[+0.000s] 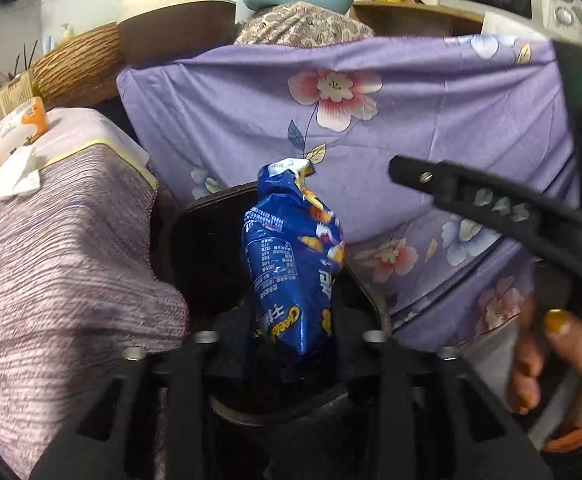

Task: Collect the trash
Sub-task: 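Lower the blue snack bag into the black bin and open the left gripper, then move both grippers back over the table items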

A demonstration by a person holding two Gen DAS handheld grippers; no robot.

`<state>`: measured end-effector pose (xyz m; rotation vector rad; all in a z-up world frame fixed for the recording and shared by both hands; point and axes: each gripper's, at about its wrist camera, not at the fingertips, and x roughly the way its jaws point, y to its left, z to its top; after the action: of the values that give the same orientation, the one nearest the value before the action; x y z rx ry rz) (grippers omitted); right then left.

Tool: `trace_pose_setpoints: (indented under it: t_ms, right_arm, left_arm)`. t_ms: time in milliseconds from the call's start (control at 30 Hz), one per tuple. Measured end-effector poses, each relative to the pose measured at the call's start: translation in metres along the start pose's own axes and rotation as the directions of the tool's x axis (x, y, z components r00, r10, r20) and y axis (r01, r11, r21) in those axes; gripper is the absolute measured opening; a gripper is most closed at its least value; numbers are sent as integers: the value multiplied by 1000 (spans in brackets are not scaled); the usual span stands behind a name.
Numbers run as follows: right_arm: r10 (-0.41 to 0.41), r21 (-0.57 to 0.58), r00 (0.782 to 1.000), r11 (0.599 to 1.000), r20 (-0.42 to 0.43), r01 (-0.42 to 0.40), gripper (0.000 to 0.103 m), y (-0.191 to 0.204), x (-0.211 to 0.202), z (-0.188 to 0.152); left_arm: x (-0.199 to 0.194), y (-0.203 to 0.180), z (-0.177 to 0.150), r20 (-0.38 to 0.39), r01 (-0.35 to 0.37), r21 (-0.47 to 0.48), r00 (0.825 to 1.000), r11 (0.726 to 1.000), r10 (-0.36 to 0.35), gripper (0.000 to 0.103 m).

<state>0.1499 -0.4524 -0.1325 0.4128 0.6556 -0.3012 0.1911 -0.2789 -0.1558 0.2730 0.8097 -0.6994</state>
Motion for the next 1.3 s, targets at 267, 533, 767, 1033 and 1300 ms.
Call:
trace_pose_setpoints:
  t_ms: [267, 533, 767, 1033, 1300]
  right_arm:
    - [-8, 9, 1000, 1000, 7, 7, 65, -5, -6, 2]
    - [39, -27, 999, 999, 12, -39, 66, 17, -13, 3]
    - [147, -140, 989, 980, 34, -141, 77, 76, -32, 4]
    - [325, -344, 945, 885, -23, -313, 78, 179, -48, -10]
    - [431, -515, 891, 737, -143, -439, 78, 284, -57, -42]
  left_arm:
    - [-21, 3, 2, 65, 17, -21, 998, 1000, -15, 83]
    - [-75, 16, -2, 160, 5, -81, 987, 997, 8, 91]
    - [-124, 47, -6, 230, -69, -138, 968, 988, 100, 96]
    - [-188, 117, -35, 227, -255, -295, 917, 921, 327, 98]
    - [-238, 183, -86, 116, -453, -434, 829, 779, 547, 98]
